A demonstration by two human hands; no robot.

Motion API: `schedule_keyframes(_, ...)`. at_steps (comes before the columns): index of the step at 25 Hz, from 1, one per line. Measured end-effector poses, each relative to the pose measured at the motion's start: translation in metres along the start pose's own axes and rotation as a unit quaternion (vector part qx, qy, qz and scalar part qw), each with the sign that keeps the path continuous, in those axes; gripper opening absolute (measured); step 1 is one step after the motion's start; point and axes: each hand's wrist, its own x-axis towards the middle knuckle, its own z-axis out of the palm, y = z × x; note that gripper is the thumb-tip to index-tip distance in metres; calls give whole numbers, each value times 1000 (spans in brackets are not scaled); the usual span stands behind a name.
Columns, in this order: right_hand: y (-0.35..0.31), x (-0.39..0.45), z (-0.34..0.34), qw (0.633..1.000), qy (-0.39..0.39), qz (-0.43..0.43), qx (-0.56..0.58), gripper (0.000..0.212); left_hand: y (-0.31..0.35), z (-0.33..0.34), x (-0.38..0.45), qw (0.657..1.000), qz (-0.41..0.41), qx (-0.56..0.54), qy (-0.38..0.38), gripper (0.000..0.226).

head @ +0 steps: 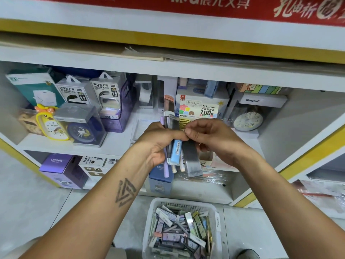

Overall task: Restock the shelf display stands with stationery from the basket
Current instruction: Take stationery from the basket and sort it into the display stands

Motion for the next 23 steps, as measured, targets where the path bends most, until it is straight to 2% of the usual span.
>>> schedule_keyframes(5, -5, -4, -23, 998, 61, -12, 4, 8, -2, 9, 3, 1000, -6, 15, -2, 30)
schedule_keyframes(8, -8, -3, -39, 987, 160, -30, -9, 18, 0, 8, 6, 1000, -15, 15, 17, 22)
schedule_keyframes(10, -9, -3, -50, 972, 218, -42, -71, 16, 1, 6, 8, 999, -21, 14, 24, 16)
schedule_keyframes(13, -8, -2, -55, 942, 244, -53, -222, 7, 0, 3, 10, 999, -27, 25, 26, 17)
schedule_keyframes(16, -6, 2, -49, 911, 242, -83, -323, 11, -2, 3, 10, 999, -31, 35, 14, 16)
schedule_keyframes(18, -5, 6, -46, 872, 244, -133, -403, 19, -3, 4, 11, 999, -36, 40, 4, 14)
schedule_keyframes(20, -1, 7, -44, 838, 232, -192, -454, 17, -5, 4, 11, 998, -43, 47, -12, 16)
schedule_keyframes(23, 4, 9, -43, 790, 225, -203, -534, 13, -8, 2, 12, 995, -58, 62, -48, 17)
